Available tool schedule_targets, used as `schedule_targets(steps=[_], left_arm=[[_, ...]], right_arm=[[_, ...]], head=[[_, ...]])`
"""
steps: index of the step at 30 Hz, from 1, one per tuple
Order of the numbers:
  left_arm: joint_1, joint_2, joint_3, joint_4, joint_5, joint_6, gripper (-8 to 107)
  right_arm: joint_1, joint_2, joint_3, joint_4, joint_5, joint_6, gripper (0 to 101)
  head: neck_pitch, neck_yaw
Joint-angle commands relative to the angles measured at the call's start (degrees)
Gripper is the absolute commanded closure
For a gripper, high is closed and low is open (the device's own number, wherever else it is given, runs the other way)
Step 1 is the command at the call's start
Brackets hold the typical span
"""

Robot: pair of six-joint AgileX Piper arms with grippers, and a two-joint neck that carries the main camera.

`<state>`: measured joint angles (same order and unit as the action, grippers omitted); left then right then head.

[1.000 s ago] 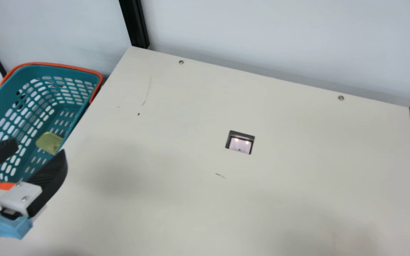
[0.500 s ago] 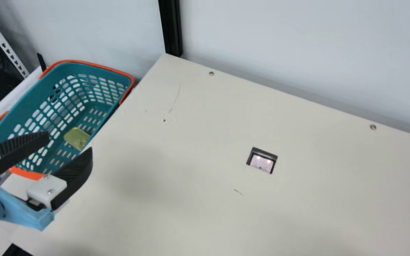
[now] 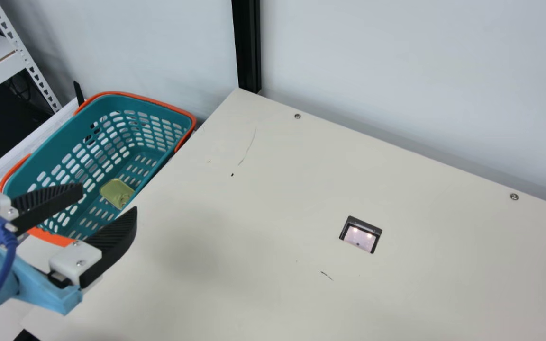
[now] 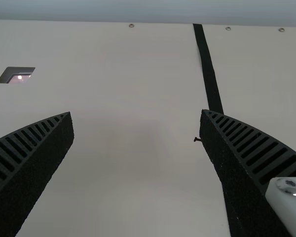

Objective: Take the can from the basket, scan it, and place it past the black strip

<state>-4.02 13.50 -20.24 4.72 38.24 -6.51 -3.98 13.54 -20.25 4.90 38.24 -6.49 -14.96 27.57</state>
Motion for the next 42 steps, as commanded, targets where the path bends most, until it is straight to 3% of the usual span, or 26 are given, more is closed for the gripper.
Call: schedule_targets(steps=[1,6,12,25,35,42], left_arm=[[0.0,0.0,0.0,0.0,0.0,0.0,9],[0.13,0.5,-0.4,-0.21,0.2,-0.24,9],[1.28,4.86,-4.49,-0.91,0.22,-2.29,9],[8.3,23.57,-21.33,-2.6,0.91,-9.14,9],[19.15,39.28,-33.47,-5.25,6.6,-8.83,9],[22.86,48.5,-38.27,-3.19,10.25,-10.68,9]], right_arm=[[0.0,0.0,0.0,0.0,0.0,0.0,0],[0.0,0.0,0.0,0.0,0.0,0.0,0],[0.0,0.0,0.0,0.0,0.0,0.0,0],[0.0,0.0,0.0,0.0,0.0,0.0,0],[0.0,0.0,0.0,0.0,0.0,0.0,0],[0.0,0.0,0.0,0.0,0.0,0.0,0]], head=[[-1.78,0.92],[-1.78,0.92],[-1.78,0.92],[-1.78,0.92],[-1.78,0.92],[-1.78,0.92]])
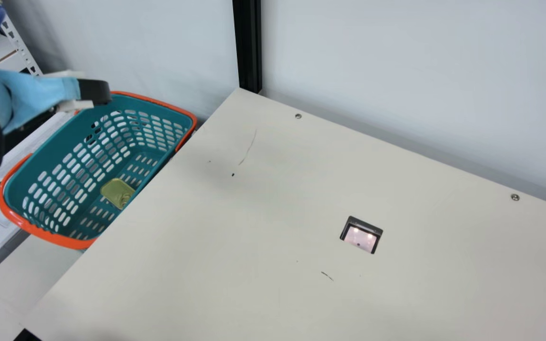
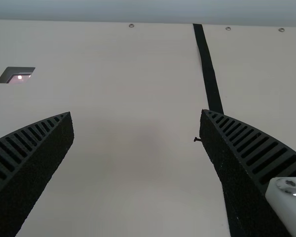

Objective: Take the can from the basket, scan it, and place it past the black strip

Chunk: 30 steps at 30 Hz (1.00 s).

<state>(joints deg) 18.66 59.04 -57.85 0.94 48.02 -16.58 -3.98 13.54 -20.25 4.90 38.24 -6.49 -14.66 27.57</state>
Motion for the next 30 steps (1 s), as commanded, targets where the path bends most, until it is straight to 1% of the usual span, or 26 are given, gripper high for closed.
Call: schedule_targets(steps=[1,7,12,30], left_arm=[[0.26,4.23,-1.04,1.15,0.75,-1.3,9],[0.03,12.09,-2.34,3.69,1.25,-5.92,9],[0.51,18.88,-2.75,4.66,-0.11,-9.77,9],[3.89,42.29,-3.26,10.63,-9.56,-26.08,9]], right_arm=[[0.0,0.0,0.0,0.0,0.0,0.0,0],[0.0,0.0,0.0,0.0,0.0,0.0,0],[0.0,0.0,0.0,0.0,0.0,0.0,0],[0.0,0.0,0.0,0.0,0.0,0.0,0]], head=[[-2.07,0.92],[-2.07,0.92],[-2.07,0.92],[-2.07,0.92]])
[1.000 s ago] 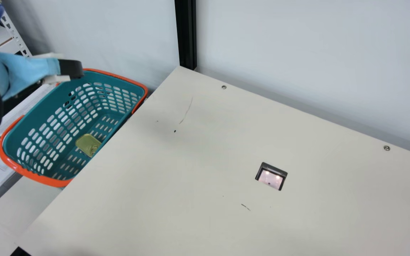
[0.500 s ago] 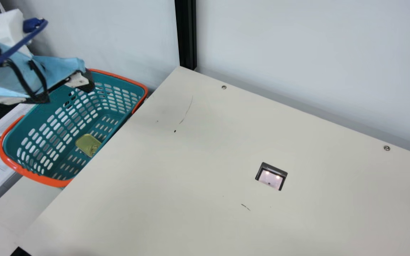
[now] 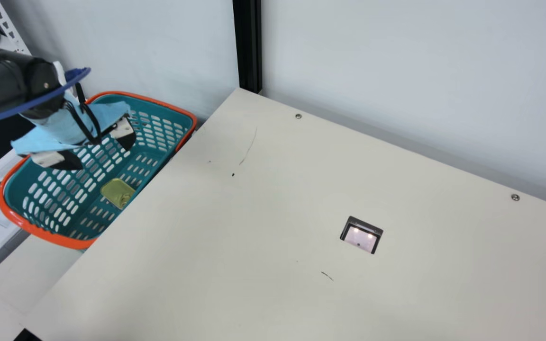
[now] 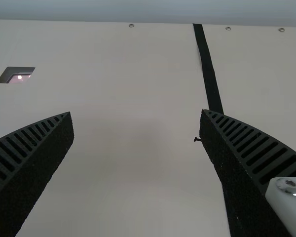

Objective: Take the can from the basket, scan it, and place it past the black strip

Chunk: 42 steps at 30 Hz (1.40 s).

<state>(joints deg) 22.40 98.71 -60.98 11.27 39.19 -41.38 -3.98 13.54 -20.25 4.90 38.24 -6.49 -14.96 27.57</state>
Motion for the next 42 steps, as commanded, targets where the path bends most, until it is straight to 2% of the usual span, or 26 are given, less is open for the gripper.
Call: schedule_targets(steps=[1,16,30,42], left_arm=[[0.31,3.92,-0.25,0.6,-1.34,-2.08,9],[3.54,18.74,-4.26,4.72,-6.66,-9.76,9],[6.81,25.67,-9.04,6.14,-8.2,-9.29,9],[7.93,30.79,-11.01,5.42,-12.24,-7.51,9]], right_arm=[[0.0,0.0,0.0,0.0,0.0,0.0,0],[0.0,0.0,0.0,0.0,0.0,0.0,0],[0.0,0.0,0.0,0.0,0.0,0.0,0],[0.0,0.0,0.0,0.0,0.0,0.0,0]], head=[[-1.78,0.92],[-1.78,0.92],[-1.78,0.92],[-1.78,0.92]])
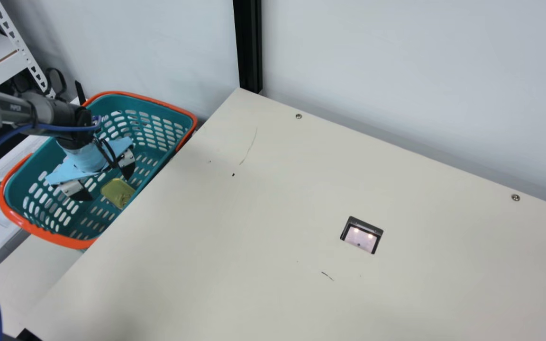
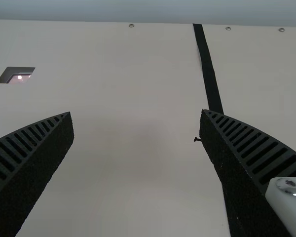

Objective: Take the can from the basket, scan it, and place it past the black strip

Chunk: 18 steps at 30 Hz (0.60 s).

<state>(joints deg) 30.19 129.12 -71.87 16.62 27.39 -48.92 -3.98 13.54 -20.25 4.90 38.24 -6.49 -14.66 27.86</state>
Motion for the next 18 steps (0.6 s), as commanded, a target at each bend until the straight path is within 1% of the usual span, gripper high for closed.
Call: schedule_targets(steps=[1,9,18], left_arm=[[0.23,0.74,-0.1,0.07,-0.82,0.08,9],[1.07,3.31,-0.07,-0.85,-3.9,0.68,9],[1.29,4.71,-0.86,-6.09,-6.82,2.93,9]], right_arm=[[0.0,0.0,0.0,0.0,0.0,0.0,0],[0.0,0.0,0.0,0.0,0.0,0.0,0],[0.0,0.0,0.0,0.0,0.0,0.0,0]], head=[[-2.07,0.63],[-2.07,0.63],[-2.07,0.63]])
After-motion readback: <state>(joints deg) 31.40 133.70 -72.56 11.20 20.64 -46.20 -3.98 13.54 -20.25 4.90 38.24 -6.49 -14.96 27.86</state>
